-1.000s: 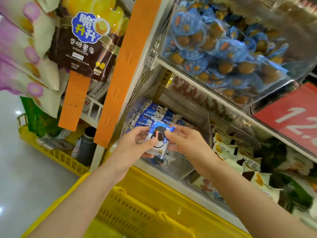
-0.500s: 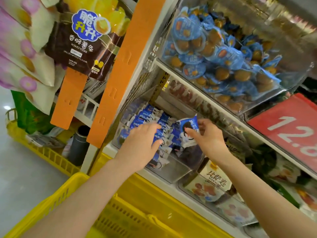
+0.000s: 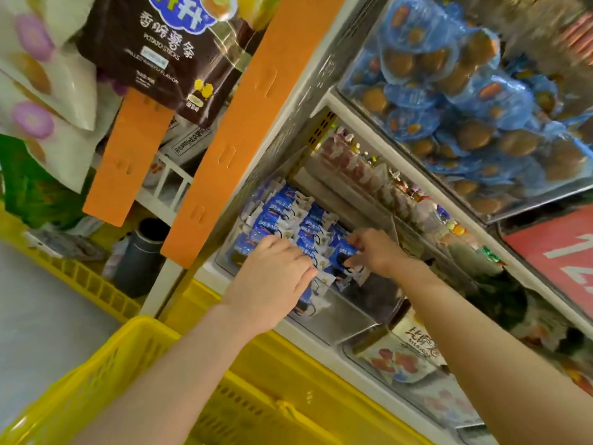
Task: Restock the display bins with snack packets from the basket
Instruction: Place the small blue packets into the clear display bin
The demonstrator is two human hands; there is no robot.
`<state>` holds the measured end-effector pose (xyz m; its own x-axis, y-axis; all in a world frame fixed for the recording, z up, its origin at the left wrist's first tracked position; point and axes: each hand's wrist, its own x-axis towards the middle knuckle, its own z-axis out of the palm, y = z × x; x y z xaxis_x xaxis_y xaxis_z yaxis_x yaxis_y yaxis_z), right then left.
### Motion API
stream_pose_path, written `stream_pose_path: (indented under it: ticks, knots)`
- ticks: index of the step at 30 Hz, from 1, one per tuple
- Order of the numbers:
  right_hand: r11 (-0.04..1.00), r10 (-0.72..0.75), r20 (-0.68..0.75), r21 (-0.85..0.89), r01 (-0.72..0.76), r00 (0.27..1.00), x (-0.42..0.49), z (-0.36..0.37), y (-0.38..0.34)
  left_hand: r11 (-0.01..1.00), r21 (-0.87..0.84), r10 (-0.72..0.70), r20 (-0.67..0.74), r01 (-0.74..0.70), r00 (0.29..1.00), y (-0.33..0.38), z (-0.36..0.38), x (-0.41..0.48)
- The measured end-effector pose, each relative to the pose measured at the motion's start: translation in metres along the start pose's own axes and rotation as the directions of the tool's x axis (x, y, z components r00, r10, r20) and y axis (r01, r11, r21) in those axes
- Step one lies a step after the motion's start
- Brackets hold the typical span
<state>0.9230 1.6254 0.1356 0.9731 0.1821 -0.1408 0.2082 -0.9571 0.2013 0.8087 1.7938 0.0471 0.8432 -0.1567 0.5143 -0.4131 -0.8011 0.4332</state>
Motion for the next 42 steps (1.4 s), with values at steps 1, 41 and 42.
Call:
stream_pose_path:
  ticks: [1,41,42]
  knots:
    - [1.000,-0.016,0.008,0.010,0.016,1.000,0.001,-0.004,0.003,1.000,0.000,-0.008,-0.012,0.008,1.000,0.002,0.001,-0.001]
    - [0.934,-0.290,-0.537,0.023,0.357,0.792,-0.169,0.109,-0.005,0.995,0.074,-0.066,0.037,0.063,0.997,0.030,-0.005,-0.050]
    - [0.922,-0.277,-0.568,0.070,0.381,0.775,-0.173,0.121,-0.006,0.996,0.087,-0.038,0.032,0.035,0.999,0.033,-0.003,-0.060]
